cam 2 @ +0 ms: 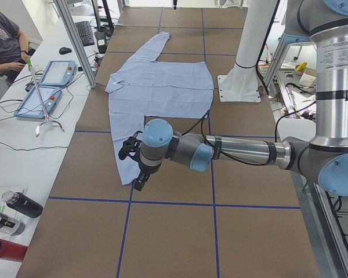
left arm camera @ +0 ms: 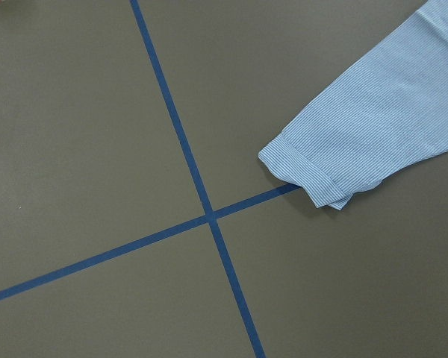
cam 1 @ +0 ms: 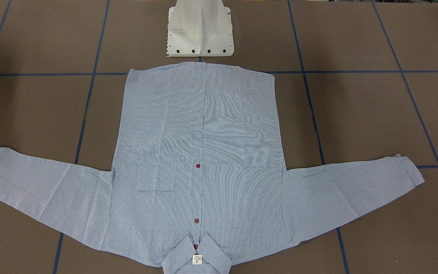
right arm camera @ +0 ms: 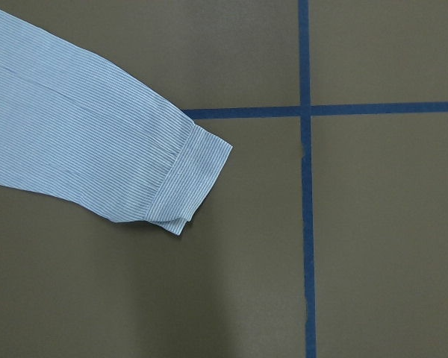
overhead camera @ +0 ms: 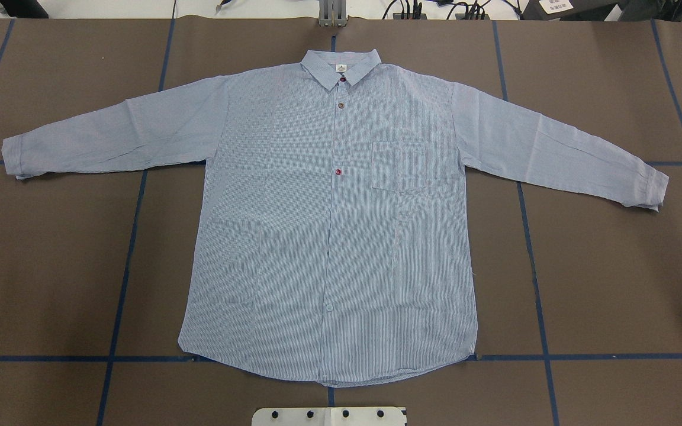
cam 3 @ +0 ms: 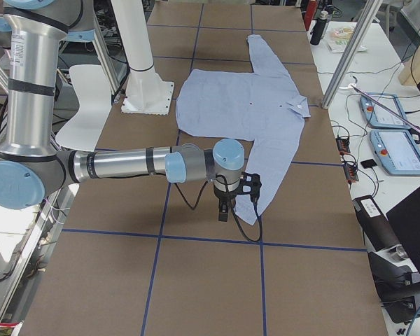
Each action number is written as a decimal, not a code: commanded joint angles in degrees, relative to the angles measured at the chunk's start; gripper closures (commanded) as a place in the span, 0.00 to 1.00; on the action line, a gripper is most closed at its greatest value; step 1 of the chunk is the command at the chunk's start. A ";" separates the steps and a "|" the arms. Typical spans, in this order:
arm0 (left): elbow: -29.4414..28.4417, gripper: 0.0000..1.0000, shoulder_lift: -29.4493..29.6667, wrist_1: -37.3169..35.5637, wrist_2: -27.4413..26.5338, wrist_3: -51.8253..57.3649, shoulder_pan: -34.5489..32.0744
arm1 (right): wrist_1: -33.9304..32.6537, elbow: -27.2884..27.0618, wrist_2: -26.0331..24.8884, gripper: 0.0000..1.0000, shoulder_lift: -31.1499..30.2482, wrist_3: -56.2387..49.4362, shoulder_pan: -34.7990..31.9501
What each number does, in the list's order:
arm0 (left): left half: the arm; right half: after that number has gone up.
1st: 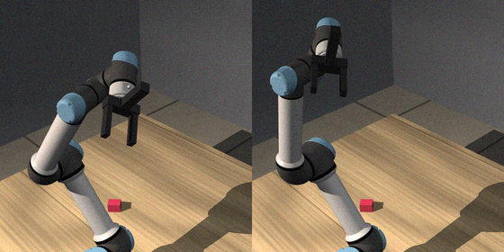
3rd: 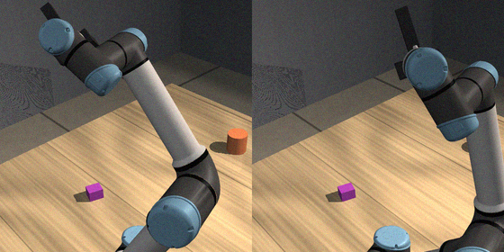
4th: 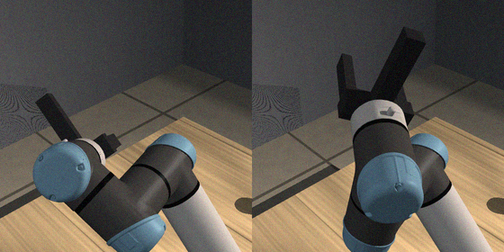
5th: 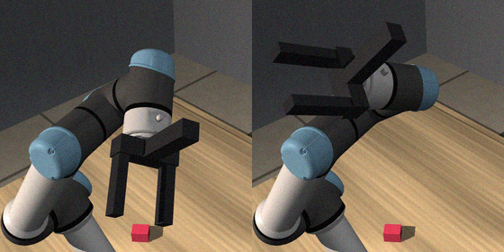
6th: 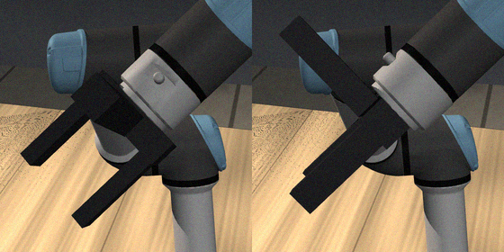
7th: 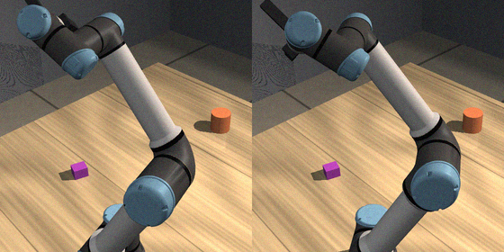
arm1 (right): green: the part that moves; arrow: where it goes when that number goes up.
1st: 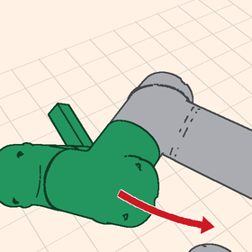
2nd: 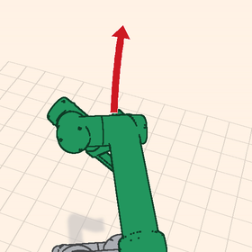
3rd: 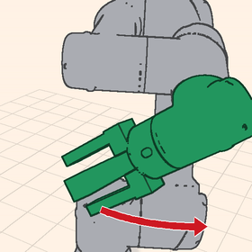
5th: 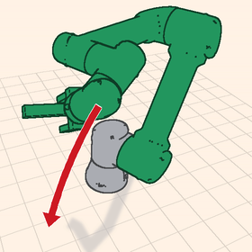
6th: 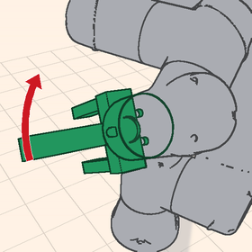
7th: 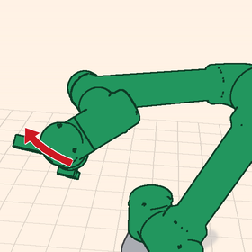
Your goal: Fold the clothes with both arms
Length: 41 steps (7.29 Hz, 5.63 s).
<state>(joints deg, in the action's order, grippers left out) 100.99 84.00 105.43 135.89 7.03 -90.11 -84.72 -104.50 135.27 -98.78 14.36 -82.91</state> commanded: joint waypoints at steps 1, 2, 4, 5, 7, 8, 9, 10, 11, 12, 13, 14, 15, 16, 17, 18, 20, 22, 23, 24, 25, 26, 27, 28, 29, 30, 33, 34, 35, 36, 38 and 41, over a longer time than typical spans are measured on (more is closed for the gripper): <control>1.23 0.01 -0.06 0.13 2.26 -0.34 0.03 | 2.45 0.44 -0.01 0.00 -0.28 4.52 1.95; 2.71 0.01 -0.06 0.21 2.36 -0.26 0.03 | 2.54 1.57 -0.10 0.00 -0.19 6.46 2.31; 2.81 0.01 -0.06 1.96 2.36 -0.17 0.03 | 11.45 4.90 -0.88 0.01 0.59 18.07 4.66; 2.73 0.01 0.02 3.02 2.36 -0.26 0.11 | 19.51 8.58 -3.41 0.01 1.73 27.39 7.90; 2.29 0.01 0.11 2.94 2.36 -0.43 0.11 | 26.18 13.17 -5.28 0.06 4.54 40.17 11.10; 2.55 0.01 0.11 2.94 2.36 -0.43 0.11 | 26.19 13.36 -5.28 0.03 5.25 45.10 11.88; 2.55 0.01 0.11 2.94 2.36 -0.43 0.11 | 26.19 14.58 -5.28 0.02 5.35 46.10 13.02; 2.55 0.01 0.11 2.94 2.45 -0.43 0.11 | 26.19 17.55 -5.19 0.02 7.96 46.72 13.12; 2.81 0.01 0.11 2.77 2.45 -0.43 0.11 | 26.19 19.49 -5.28 0.02 9.98 49.16 14.34; 2.81 0.01 0.29 2.76 2.45 -0.43 0.11 | 26.19 19.95 -5.37 0.02 10.27 49.71 16.09; 2.81 0.01 0.55 2.68 2.45 -0.52 0.11 | 26.19 20.21 -5.28 0.02 10.27 49.80 16.46; 2.90 0.01 0.73 2.59 2.45 -0.52 0.11 | 26.27 21.26 -5.37 0.03 10.18 49.72 17.42; 3.08 0.01 0.81 2.41 2.45 -0.52 0.11 | 26.19 22.23 -5.37 0.03 10.18 49.72 17.60; 3.25 0.01 0.73 2.41 2.45 -0.52 0.11 | 26.19 22.41 -5.28 0.04 10.09 49.80 17.78; 3.25 0.01 0.73 2.41 2.45 -0.52 0.11 | 26.19 22.41 -5.54 0.05 10.18 49.89 19.43; 3.25 0.01 0.73 2.41 2.36 -0.52 0.11 | 26.19 22.85 -6.33 0.10 10.27 49.81 19.80; 3.34 0.01 0.73 2.41 2.36 -0.52 0.11 | 26.19 23.47 -6.42 0.30 10.27 49.80 19.80; 3.95 0.01 0.73 2.33 2.27 -0.61 0.11 | 26.18 23.38 -6.42 0.50 10.53 52.94 19.80; 4.04 0.01 0.73 2.32 2.27 -0.61 0.11 | 26.27 23.21 -6.42 0.79 11.14 55.23 19.80; 4.39 0.01 0.73 2.24 2.27 -0.61 0.11 | 26.27 22.86 -6.42 0.88 11.67 55.43 19.71; 4.48 0.01 0.73 2.15 2.27 -0.61 0.11 | 26.27 22.77 -6.42 0.98 11.76 55.43 19.54; 4.48 0.01 0.73 2.24 2.27 -1.65 0.11 | 26.27 22.24 -6.42 1.00 11.85 55.34 19.10; 5.01 0.01 0.73 2.24 2.27 -2.27 0.11 | 26.19 20.58 -6.42 1.00 11.76 55.17 17.88; 5.10 0.01 0.73 2.24 2.27 -2.28 0.11 | 25.66 16.83 -6.69 1.00 11.76 54.91 17.26; 5.45 0.01 0.73 2.24 2.27 -2.28 0.11 | 25.22 14.18 -7.12 1.00 13.76 54.73 17.60; 6.06 0.01 0.55 2.24 2.27 -2.28 0.11 | 24.96 13.28 -7.21 1.00 17.70 54.73 19.78; 6.15 0.01 0.55 2.41 2.18 -2.46 0.11 | 5.09 14.32 -12.71 1.00 39.72 55.42 29.26; 6.07 0.01 0.81 2.59 2.27 -4.89 0.20 | 3.44 16.68 -14.41 1.00 45.37 56.04 31.12; 6.15 0.01 0.82 2.85 2.27 -6.40 0.20 | 3.77 20.79 -14.60 1.00 50.47 57.35 33.23; 6.15 0.01 0.90 2.85 2.27 -6.41 0.20 | 3.69 24.66 -15.21 1.00 56.09 58.76 33.77; 5.63 0.01 1.69 2.85 1.83 -6.85 0.38 | 7.96 31.51 -19.41 1.00 63.67 62.70 37.36; 5.62 0.01 3.10 2.85 1.57 -8.35 0.38 | 12.12 36.81 -25.92 1.00 68.17 65.01 41.59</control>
<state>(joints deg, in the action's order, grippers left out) 106.62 86.82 108.22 137.47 -1.11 -89.75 -73.54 -69.99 111.51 -32.79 78.89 -42.85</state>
